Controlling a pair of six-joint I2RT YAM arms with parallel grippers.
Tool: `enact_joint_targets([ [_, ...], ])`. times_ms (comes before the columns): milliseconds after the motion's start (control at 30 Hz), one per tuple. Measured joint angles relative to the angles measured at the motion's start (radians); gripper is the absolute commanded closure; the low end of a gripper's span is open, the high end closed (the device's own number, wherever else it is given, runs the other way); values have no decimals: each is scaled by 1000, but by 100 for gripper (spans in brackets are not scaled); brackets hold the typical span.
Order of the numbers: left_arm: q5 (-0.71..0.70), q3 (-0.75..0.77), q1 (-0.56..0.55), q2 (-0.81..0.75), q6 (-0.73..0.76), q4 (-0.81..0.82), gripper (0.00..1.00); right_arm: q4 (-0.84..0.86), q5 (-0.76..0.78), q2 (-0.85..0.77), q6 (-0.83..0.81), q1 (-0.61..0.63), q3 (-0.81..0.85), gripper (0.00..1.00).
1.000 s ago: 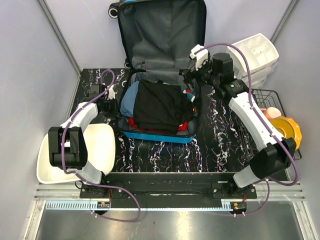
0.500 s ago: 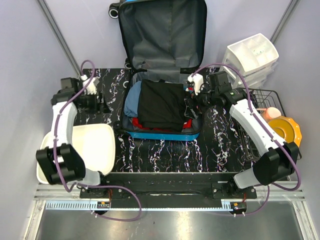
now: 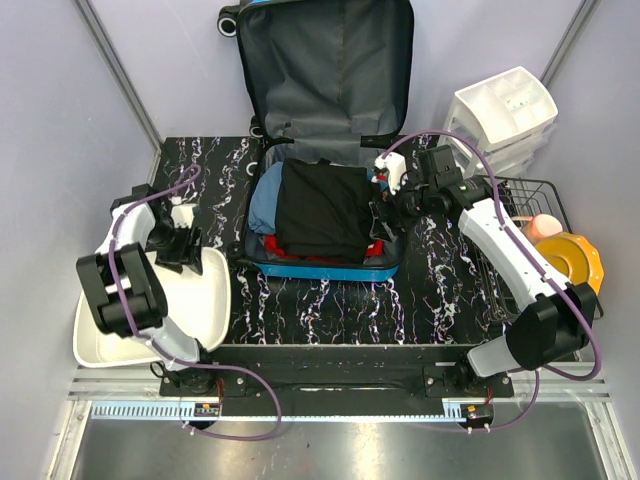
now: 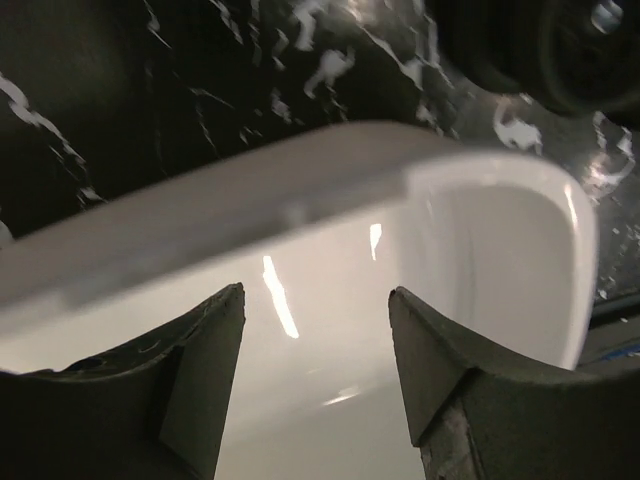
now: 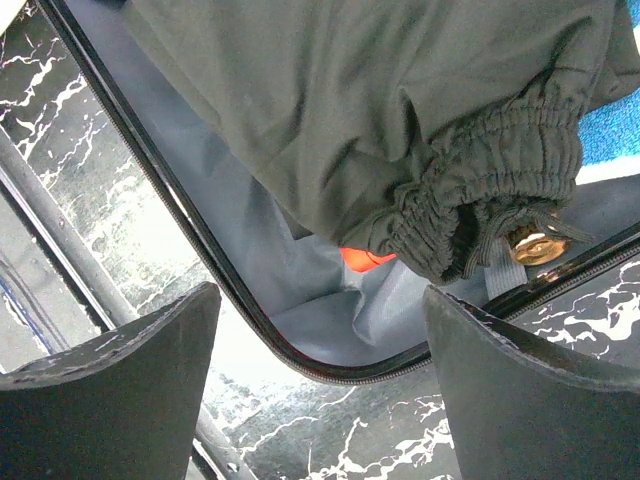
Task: Open, take out, and arrange the luggage
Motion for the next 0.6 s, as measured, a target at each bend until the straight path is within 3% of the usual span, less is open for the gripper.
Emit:
enact_joint_targets([
  [267, -61, 238, -16, 225, 33, 55, 31, -10, 15, -5, 2, 0, -9, 9],
  [367, -53, 290, -32, 222, 37, 50, 30, -14, 35, -15, 14, 0, -9, 9],
  [467, -26, 313, -47, 195, 40, 33, 25, -11, 55, -29, 41, -1, -9, 11],
  [500, -10, 315, -53, 176, 41, 26, 18, -7, 62, -34, 51, -1, -9, 11],
  [600, 71, 344, -74, 105, 39, -7, 15, 18, 64, -47, 69, -3, -9, 16],
])
